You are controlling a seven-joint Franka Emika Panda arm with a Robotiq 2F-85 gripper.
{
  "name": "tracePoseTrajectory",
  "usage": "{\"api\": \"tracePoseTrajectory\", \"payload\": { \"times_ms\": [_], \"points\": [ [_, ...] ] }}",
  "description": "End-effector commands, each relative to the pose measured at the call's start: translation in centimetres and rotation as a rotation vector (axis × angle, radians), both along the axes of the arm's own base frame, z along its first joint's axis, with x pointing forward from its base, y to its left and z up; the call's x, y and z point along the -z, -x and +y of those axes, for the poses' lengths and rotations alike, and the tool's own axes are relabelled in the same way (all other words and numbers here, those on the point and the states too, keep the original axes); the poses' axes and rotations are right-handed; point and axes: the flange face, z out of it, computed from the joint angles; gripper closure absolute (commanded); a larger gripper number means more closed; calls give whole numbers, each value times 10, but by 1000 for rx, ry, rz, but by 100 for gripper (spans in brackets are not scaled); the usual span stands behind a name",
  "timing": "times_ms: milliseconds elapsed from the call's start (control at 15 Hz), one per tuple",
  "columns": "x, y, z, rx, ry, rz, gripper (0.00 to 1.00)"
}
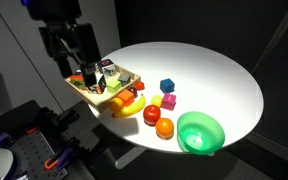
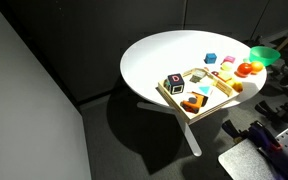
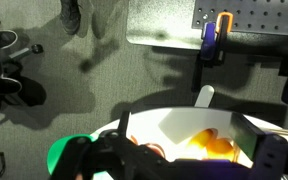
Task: Pick up the red toy apple from the table and drop it into the tray
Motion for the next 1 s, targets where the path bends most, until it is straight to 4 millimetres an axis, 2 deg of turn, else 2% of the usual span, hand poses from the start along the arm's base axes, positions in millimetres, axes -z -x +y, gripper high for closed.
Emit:
{"api": "tracePoseTrajectory", "payload": {
  "times_ms": [0, 400, 933],
  "points": [
    [-8, -31, 5, 39, -45, -16, 0],
    [2, -81, 4, 160, -108, -60, 0],
    [35, -142, -9, 246, -207, -138, 0]
  ]
}}
